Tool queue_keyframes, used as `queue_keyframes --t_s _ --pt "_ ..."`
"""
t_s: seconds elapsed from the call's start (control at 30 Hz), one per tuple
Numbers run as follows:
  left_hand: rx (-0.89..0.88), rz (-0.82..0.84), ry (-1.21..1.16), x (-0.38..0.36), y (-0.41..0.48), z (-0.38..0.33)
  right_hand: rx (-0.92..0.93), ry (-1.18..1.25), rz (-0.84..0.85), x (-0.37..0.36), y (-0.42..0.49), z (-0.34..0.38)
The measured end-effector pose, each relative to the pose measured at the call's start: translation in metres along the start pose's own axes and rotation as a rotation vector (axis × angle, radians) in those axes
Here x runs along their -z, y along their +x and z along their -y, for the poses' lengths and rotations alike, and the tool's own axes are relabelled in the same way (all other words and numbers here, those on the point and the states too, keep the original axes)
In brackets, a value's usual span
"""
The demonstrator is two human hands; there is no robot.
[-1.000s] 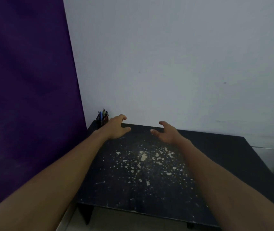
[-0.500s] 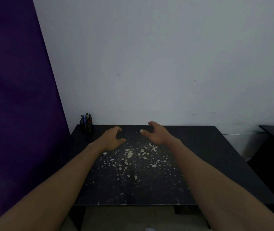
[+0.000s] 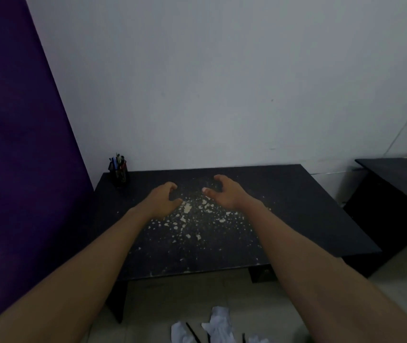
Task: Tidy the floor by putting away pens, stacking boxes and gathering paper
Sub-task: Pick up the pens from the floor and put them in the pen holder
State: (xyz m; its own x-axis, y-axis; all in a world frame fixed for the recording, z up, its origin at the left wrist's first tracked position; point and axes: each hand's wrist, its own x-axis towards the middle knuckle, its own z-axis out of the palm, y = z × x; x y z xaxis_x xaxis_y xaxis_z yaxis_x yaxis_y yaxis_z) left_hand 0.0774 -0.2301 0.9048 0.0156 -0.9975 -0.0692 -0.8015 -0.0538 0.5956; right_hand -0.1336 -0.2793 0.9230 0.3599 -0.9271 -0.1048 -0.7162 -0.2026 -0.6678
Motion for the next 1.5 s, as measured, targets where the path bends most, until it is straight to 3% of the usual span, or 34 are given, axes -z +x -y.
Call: queue_keyframes --t_s 0.23,0.6,0.9,1.5 --pt "0.040 0.000 -0.058 -0.029 -0.032 0.005 -0.021 -0.006 0.020 -0.012 -0.024 -0.027" --pt "0.210 -0.030 -0.118 -0.114 -0.090 0.019 -0.079 0.119 0.292 -0.059 -0.055 -0.117" --pt "0.286 -0.056 -0.115 -0.212 -0.127 0.015 -0.080 0.121 0.418 -0.098 -0.091 -0.203" --pt "0.362 0.074 -0.074 -0.421 -0.120 0.150 -0.243 0.225 0.356 -0.261 -0.110 -0.406"
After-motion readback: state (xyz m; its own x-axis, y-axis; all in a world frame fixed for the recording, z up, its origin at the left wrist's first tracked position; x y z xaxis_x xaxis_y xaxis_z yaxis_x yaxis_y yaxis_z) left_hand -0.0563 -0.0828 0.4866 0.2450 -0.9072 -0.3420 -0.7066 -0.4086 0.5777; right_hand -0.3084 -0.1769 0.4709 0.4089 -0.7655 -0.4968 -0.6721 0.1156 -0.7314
